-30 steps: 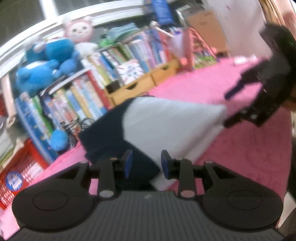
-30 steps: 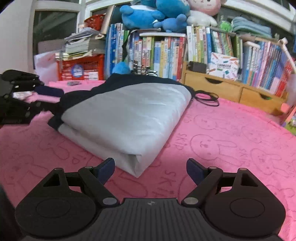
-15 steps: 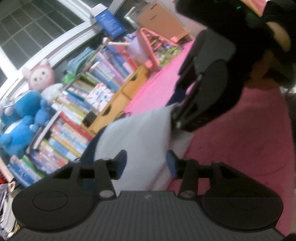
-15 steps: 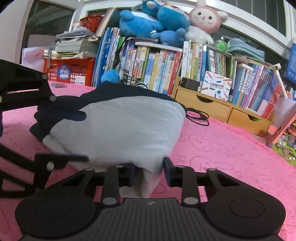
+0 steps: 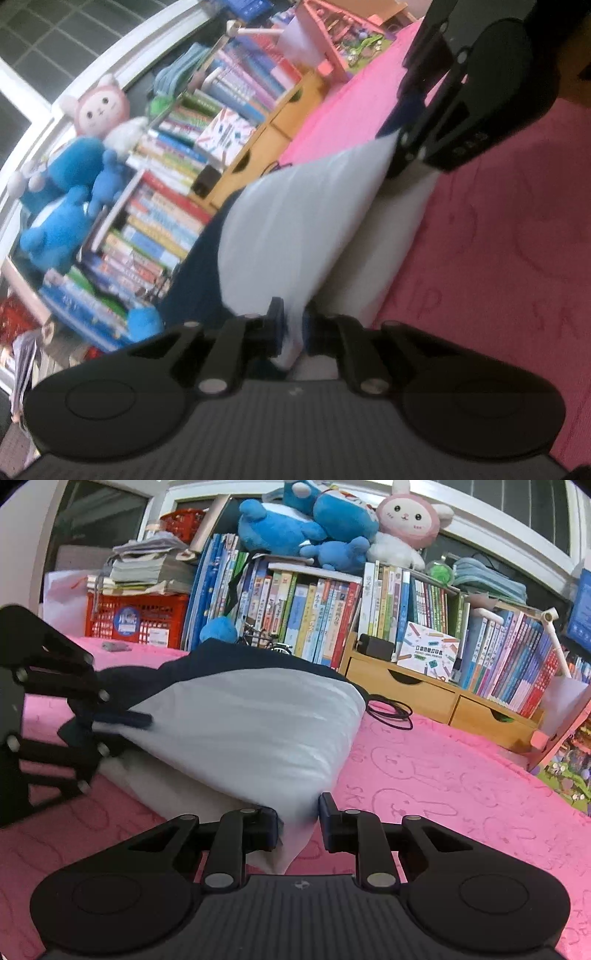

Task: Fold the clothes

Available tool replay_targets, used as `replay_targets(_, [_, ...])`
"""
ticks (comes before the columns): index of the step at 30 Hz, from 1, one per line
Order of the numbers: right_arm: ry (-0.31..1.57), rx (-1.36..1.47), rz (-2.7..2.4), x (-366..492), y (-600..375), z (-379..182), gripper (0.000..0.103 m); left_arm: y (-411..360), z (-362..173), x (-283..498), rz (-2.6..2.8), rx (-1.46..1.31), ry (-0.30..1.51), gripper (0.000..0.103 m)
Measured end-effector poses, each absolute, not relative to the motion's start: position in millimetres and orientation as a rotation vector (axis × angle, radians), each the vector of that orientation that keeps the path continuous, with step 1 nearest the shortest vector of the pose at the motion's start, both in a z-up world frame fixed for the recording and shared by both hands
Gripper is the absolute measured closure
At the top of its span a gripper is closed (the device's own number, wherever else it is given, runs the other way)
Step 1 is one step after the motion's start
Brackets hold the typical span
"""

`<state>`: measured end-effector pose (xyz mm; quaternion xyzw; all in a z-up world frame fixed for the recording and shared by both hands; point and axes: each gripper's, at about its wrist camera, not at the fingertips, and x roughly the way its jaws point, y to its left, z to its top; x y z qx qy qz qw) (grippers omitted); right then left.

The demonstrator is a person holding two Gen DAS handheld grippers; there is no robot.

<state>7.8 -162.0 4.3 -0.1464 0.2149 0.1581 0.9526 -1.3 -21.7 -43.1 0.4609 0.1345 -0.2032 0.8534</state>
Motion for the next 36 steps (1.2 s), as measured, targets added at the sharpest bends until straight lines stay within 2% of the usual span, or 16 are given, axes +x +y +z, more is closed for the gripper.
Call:
replay_targets(20, [0.438,-0.377,0.293,1.5,-151.7,3.3,0.080,25.5,-38.8,-14.5,-0.319,0.876,0.350,0.093])
replay_targets(26, [0.437,-0.416,0.284,-1.9,-148.7,-0.4,0.078,50.4,-46.0,-11.4,-0.219,0.818,0.435,0.095])
replay_targets(31, [0.433,-0.424,0.286,-7.5,-151.9,-4.5,0.076,83.0,-34.9,-21.0,-0.200,0.620,0.514,0.095])
replay_targets(33, [0.417,-0.453,0.274,-9.5,-148.7,-8.1,0.069,88.2,-22.3,-25.3,-0.226,0.494,0.523,0.094])
replay_targets(36, [0.378,-0.501,0.269,-11.6,-139.1,-11.9,0.068,95.3,-0.6,-26.9,-0.340,0.229,0.518,0.092])
